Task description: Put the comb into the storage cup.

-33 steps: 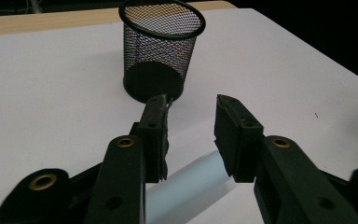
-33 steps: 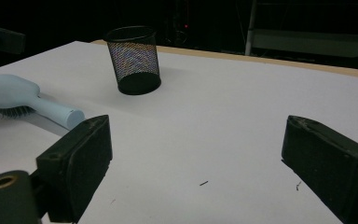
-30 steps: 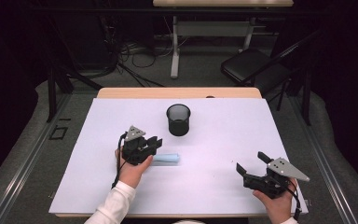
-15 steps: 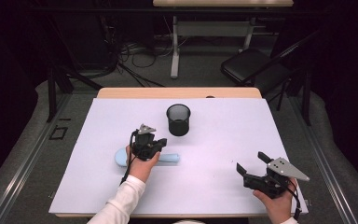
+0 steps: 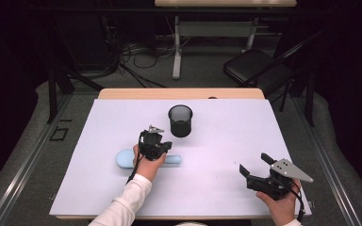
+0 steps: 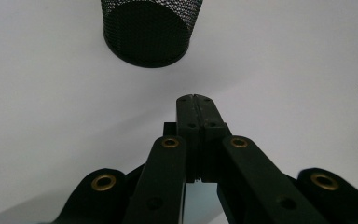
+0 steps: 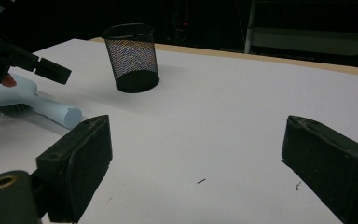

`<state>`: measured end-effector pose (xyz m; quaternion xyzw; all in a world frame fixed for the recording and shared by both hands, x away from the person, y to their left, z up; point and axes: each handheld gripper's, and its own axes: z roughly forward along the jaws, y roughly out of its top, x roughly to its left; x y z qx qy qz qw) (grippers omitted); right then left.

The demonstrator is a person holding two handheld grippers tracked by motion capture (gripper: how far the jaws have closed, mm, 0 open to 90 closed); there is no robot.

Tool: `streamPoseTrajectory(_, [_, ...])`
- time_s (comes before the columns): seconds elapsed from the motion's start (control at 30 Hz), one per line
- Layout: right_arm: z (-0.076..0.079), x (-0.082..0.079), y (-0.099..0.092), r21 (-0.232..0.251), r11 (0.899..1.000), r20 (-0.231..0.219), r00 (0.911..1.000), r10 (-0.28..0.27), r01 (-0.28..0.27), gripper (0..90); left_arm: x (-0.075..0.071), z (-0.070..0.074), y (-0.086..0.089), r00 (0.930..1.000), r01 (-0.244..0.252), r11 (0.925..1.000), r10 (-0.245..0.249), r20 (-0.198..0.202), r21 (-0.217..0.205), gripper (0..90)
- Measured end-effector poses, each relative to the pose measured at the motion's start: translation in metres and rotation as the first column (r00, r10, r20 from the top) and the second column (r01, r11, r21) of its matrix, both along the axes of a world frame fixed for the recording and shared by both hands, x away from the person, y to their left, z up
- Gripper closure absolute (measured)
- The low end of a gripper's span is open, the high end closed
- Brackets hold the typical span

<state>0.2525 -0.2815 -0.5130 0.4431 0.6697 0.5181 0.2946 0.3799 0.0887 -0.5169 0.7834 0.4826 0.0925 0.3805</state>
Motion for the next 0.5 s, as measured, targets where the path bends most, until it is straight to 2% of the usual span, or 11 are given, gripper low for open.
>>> streamPoseTrajectory(0.13, [0.000,0.000,0.000,0.001,1.000,-0.002,1.0000,0.001,-0.001,8.1,0.004,-0.004,-0.004,0.9995,0.002,0.9997,-0.002,-0.031,0.025,90.0])
streamPoseTrajectory(0.5, [0.000,0.000,0.000,-0.004,1.000,0.000,1.0000,0.006,-0.006,8.8,0.009,-0.012,-0.012,0.9974,0.011,0.9983,-0.007,-0.072,0.058,90.0])
